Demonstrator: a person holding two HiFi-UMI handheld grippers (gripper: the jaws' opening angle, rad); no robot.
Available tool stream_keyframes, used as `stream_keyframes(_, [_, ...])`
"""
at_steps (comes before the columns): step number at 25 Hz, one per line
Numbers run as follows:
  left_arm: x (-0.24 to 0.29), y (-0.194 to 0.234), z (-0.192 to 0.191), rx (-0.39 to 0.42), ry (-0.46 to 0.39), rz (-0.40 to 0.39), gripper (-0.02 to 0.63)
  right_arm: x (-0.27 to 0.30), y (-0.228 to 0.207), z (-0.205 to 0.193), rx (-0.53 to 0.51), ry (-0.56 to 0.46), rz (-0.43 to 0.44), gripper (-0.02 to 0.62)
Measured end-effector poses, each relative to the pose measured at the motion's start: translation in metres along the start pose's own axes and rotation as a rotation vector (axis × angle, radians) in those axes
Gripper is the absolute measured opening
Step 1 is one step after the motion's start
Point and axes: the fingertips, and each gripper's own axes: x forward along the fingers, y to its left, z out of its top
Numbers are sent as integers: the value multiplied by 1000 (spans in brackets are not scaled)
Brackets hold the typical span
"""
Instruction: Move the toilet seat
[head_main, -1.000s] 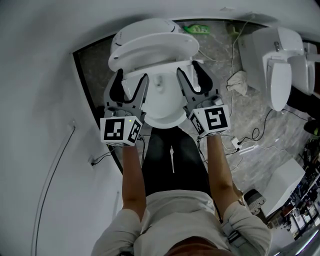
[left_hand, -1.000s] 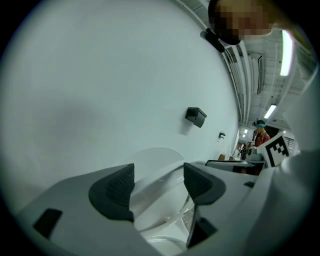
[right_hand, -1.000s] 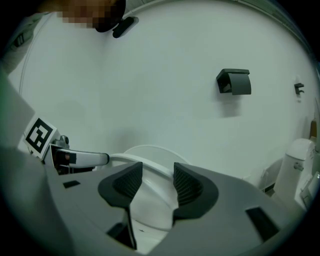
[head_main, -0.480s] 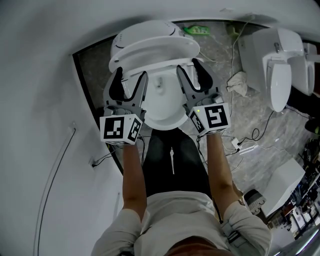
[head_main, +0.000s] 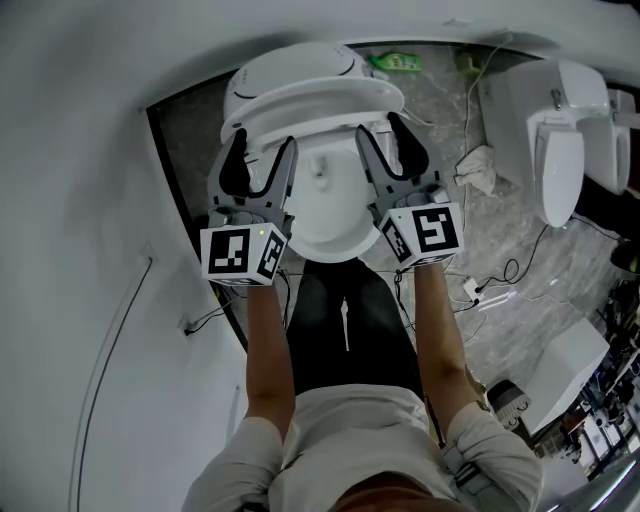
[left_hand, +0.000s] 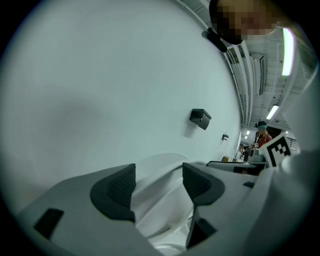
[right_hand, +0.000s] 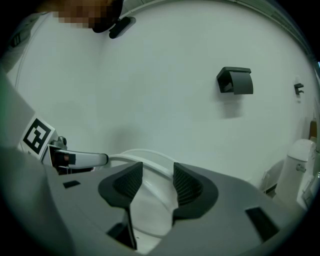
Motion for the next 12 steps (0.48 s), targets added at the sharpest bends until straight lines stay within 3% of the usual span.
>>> stream_keyframes(12, [15, 9, 5, 3, -3, 14, 308, 16, -6, 4, -3, -2, -4, 209])
